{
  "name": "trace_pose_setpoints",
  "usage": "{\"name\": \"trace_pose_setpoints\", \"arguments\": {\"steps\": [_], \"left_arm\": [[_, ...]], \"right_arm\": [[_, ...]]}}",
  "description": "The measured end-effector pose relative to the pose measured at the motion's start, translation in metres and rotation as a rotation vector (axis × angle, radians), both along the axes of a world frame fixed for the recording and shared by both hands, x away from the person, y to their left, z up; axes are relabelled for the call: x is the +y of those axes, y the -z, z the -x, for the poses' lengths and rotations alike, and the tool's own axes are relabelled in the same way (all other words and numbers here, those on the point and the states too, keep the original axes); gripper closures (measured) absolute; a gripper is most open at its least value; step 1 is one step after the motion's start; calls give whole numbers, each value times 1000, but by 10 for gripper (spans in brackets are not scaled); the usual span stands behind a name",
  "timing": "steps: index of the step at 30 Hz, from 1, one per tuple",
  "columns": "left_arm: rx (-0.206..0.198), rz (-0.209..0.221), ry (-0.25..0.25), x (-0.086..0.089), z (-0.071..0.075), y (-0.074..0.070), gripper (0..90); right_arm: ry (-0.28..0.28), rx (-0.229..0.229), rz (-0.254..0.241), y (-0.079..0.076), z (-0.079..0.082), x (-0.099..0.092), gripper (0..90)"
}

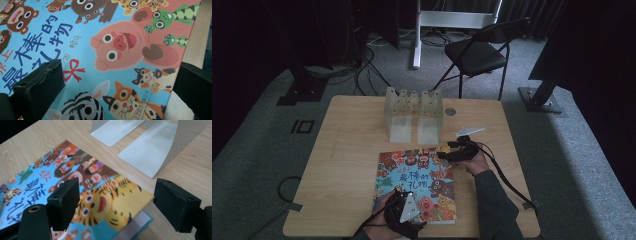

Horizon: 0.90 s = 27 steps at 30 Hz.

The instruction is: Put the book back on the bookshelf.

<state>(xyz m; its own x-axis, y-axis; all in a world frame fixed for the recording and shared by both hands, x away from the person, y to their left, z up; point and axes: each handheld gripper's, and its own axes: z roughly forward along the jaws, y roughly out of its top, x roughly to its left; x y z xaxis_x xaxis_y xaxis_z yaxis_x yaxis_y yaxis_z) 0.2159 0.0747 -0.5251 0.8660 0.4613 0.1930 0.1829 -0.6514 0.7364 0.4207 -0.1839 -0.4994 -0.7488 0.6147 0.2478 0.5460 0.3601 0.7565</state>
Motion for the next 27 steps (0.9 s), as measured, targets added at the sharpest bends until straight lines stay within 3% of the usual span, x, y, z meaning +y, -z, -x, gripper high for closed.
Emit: {"name": "trace_pose_setpoints", "arguments": {"steps": [5,6,8,15,25,27], "left_arm": [[-23,7,1,1,2,-5,0],[-30,11,0,2,1,-6,0],[-27,7,-3,1,-1,-6,0],[-24,26,-17,3,-5,-8,0],[-2,45,-15,6,-6,-7,6],[5,51,-2,8,-4,-8,41]], "right_arm": [[-4,26,-3,-1,1,0,239],[-19,56,-24,-1,1,-1,297],[-26,69,-35,-2,1,-1,337],[-33,126,-86,-2,-4,-3,367],[-53,112,-93,-5,-7,5,407],[-53,109,-98,-5,-7,5,419]]}}
